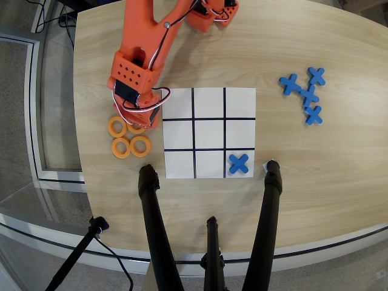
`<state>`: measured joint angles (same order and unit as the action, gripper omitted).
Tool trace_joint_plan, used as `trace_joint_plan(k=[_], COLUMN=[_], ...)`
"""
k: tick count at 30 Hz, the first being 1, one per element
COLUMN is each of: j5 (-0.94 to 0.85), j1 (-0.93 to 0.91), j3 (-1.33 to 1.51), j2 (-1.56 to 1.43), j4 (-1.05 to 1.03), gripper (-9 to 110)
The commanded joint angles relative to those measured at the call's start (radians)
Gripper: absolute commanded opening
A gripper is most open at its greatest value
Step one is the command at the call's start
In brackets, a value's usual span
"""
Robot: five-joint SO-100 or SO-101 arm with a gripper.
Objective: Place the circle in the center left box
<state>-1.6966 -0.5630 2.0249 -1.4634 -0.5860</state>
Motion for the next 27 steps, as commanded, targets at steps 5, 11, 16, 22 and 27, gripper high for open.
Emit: trace_joint_plan(k=[5, 11, 16, 22, 27], j5=[0.005, 0.005, 0.018, 0.071, 0.129], j1=[0.000, -0.008, -0.009, 0.017, 0.064], j3=[-0.043, -0.009, 0.002, 0.017, 0.074], j2=[0.032, 0.035, 0.031, 0.015, -0.052], j4=[0.028, 0.020, -0.006, -0.021, -0.025], gripper=[16, 9, 5, 0, 0])
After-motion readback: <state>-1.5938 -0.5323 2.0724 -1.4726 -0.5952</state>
